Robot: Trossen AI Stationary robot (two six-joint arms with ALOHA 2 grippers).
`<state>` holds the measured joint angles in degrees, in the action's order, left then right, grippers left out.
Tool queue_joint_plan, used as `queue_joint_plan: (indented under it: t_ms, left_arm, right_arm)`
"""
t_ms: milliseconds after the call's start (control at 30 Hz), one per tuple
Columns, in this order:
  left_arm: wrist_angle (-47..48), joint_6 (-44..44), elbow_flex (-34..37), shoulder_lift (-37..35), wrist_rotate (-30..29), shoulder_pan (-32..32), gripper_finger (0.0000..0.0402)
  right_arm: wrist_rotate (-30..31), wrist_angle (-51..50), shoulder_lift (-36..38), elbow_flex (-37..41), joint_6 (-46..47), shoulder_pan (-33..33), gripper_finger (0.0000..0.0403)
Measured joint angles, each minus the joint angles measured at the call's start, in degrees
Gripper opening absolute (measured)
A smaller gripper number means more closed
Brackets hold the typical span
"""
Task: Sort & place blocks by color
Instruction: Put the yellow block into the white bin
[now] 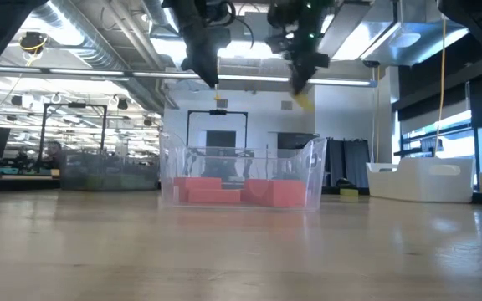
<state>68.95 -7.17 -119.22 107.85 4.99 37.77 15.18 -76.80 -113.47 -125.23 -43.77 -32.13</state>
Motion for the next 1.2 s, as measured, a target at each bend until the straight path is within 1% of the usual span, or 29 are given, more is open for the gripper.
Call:
queue_joint_plan:
  t_ms: [67, 133, 267, 400, 467, 500, 567, 667, 833, 933, 1133, 1200]
  left_arm:
    - [0.0, -0.4, 0.0, 0.0, 0.0, 0.2, 0.0083]
    - [0.0, -1.2, 0.0, 0.0, -0.1, 0.3, 0.0083]
    - [0.0, -1.6, 0.0, 0.0, -0.1, 0.7, 0.0083]
    - [0.0, -1.9, 0.0, 0.0, -0.3, 1.0, 0.0083]
    - [-0.1, -3.7, 0.0, 0.0, -0.3, 1.0, 0.0083]
    - [-0.3, -4.9, 0.0, 0.0, -0.3, 1.0, 0.0083]
    - [-0.8, -6.6, 0.0, 0.0, -0.3, 0.9, 0.0083]
    - [-1.6, -6.8, 0.0, 0.0, -0.3, 0.7, 0.0083]
    - [-2.8, -6.9, 0.0, 0.0, -0.3, 0.7, 0.0082]
    - [-3.6, -6.9, 0.0, 0.0, -0.3, 0.7, 0.0082]
    - [-5.3, -6.9, 0.0, 0.0, 0.7, 0.7, 0.0082]
    - [-5.3, -6.7, 0.0, 0.0, 0.7, 0.7, 0.0082]
  right_arm:
    - [1.5, -4.1, 0.0, 0.0, 1.9, -1.6, 0.0052]
    - [1.6, -8.3, 0.0, 0.0, 4.8, -3.3, 0.0052]
    - [1.4, -13.6, 0.0, 0.0, 11.7, -6.5, 0.0052]
    - [0.5, -13.2, 0.6, 0.9, 17.5, -9.5, 0.0052]
    - [-0.3, -13.1, 1.5, 2.7, 20.3, -11.1, 0.0052]
    - [-0.6, -13.1, 2.1, 4.1, 21.9, -11.8, 0.0052]
    - [-3.2, -13.1, 3.4, 7.9, 24.7, -13.3, 0.0052]
    - [-6.4, -13.2, 6.2, 15.9, 28.2, -15.3, 0.0052]
    - [-6.0, -13.3, 11.0, 29.7, 30.5, -17.6, 0.0052]
    - [-4.8, -9.7, 12.1, 36.5, 31.5, -18.6, 0.0052]
    - [-4.1, -0.2, 12.2, 46.6, 31.8, -20.7, 0.0052]
    - [-2.6, 1.4, 12.2, 48.9, 32.9, -21.4, 0.0052]
